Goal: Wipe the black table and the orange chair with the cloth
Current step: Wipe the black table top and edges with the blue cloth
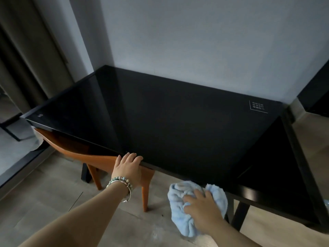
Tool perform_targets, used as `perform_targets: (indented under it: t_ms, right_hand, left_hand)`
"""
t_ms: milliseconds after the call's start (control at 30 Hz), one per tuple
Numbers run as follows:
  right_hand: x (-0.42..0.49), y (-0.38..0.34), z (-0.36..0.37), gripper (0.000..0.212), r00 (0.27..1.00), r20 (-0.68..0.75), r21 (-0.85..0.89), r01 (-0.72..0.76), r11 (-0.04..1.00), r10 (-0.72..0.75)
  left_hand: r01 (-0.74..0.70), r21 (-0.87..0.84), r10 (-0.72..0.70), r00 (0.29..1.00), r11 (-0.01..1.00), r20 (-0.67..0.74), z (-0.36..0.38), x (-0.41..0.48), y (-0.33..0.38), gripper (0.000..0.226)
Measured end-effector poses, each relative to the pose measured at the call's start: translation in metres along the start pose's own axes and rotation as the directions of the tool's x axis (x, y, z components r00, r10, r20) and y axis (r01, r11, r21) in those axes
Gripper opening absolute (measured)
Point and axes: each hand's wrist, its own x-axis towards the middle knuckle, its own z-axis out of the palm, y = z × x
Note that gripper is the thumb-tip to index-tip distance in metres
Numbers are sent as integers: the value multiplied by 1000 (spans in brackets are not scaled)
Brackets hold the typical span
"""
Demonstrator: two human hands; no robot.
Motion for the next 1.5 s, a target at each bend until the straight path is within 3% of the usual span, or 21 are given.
perform_targets:
  t_ms: [100,133,233,333,433,533,633,733,833,900,967,1067,1167,1300,1400,1500]
  right_hand:
    - [-9,4,5,36,999,26,46,-32,998,31]
    - [-10,4,-2,35,999,-23,105,-19,994,22]
    - [1,2,-35,35,925,-380,203,89,975,-6]
    - [20,-1,-69,34,838,-541,245,84,966,64]
    - [33,-1,-83,31,887,-408,345,-68,936,215]
    - [33,-8,-80,36,998,-53,280,-25,960,41]
    - [35,-25,-94,32,998,31,285,42,958,-53]
    - [51,-36,-113,31,979,-55,608,-123,784,196]
    - [67,-46,-126,24,824,-183,858,-133,497,536]
    - [80,-53,-136,12,783,-181,927,-66,368,595]
    - [92,-67,-145,9,843,-130,952,-41,303,522]
    - [104,-87,-145,9,905,-124,912,-57,405,407]
    - [118,-103,-143,13,882,-133,852,-131,506,452]
    - [134,-110,-149,14,861,-57,846,-227,482,505]
    - [142,-113,-149,37,875,11,770,-317,555,484]
    - [143,-115,-145,45,879,2,736,-323,595,476]
  left_hand:
    - [-18,-12,17,1000,1000,-8,-1,-4,-1,45]
    - [-24,-17,23,1000,1000,-12,-1,-4,-2,44]
    - [-34,-31,33,999,999,-31,1,-5,-5,46]
    - [-30,-74,26,998,997,-51,0,-5,-6,49]
    - [-36,-78,31,997,996,-64,1,-8,-11,48]
    - [-68,-68,64,996,995,-55,2,-10,-16,48]
    - [-88,-142,78,994,986,-73,2,-8,-25,47]
    - [-52,-250,22,992,967,-123,1,-10,-38,45]
    - [103,-354,-179,966,929,-189,-3,-13,-59,48]
    - [250,-470,-373,908,847,-189,-9,-13,-73,58]
    - [333,-601,-523,835,727,-170,-14,-12,-87,65]
    - [399,-728,-624,780,557,-51,-16,-4,-93,72]
    - [482,-824,-721,680,300,136,-17,13,-102,69]
    - [498,-862,-735,619,93,278,-26,34,-111,69]
    - [558,-813,-680,533,-165,504,-23,50,-121,76]
    - [578,-754,-595,499,-313,630,-19,57,-124,49]
